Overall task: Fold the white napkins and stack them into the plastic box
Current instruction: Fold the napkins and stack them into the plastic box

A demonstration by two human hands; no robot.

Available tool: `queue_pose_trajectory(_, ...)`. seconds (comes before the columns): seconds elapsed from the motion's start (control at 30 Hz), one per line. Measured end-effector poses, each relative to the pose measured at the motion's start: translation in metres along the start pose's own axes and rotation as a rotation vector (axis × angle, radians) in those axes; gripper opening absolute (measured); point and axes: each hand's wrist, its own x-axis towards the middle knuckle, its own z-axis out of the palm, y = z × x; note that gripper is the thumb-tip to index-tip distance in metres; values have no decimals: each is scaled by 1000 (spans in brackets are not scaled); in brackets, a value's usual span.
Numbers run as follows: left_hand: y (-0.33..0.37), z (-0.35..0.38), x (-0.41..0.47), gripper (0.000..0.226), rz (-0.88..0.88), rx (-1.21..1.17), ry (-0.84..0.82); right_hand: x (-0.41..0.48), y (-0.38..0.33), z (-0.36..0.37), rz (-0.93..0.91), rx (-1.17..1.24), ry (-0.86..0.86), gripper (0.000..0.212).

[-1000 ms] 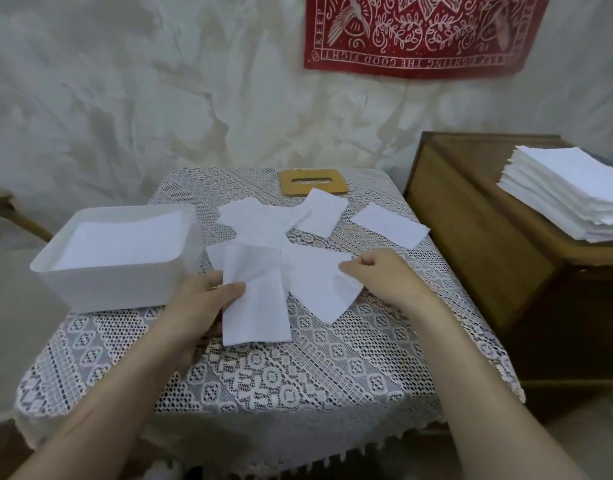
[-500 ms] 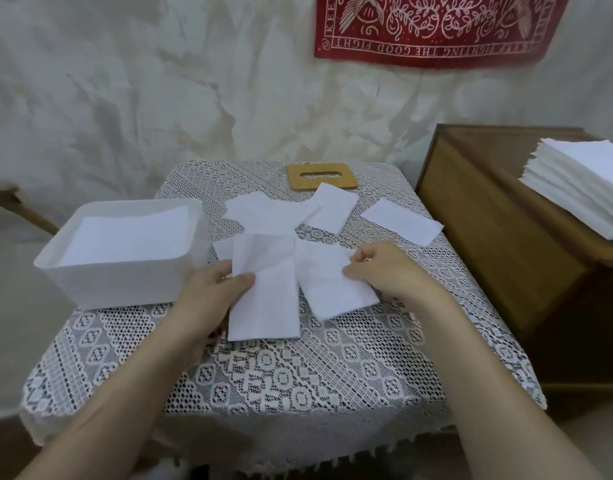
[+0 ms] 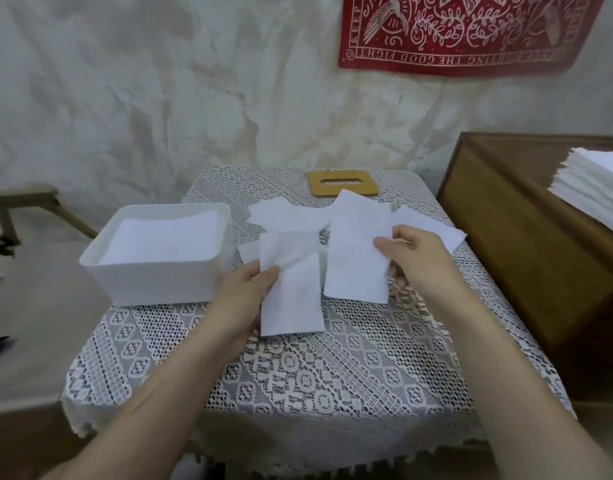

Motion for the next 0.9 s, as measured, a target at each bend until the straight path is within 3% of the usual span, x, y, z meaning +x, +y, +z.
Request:
queue_pose_trajectory(0.1,2,6,-2,20,-3,-56,-48,-3,-1,-5,46,212,-57,15)
queue_pose_trajectory(0.2,1,14,-4,24,-28,-88,-78,-7,2,7,89,270,-140,8)
queue_pose_trajectory(0.3,-1,19,-3,27,-47,-100,-74,-11,7,21,103,137,-186,16)
queue_pose_trajectory(0.43,-5,22,-4,28,-43,-94,-86,-9,12,25,27,-199,-93,14)
queue_pose_trajectory(0.63,-5,21,-5,29,-31,-103,-109,-10,6,27,77,6,-134,16)
queue_pose_trajectory(0.9,-4,20,-8,35,-36,-159,-129,-8,12,40,93,62,-167,24)
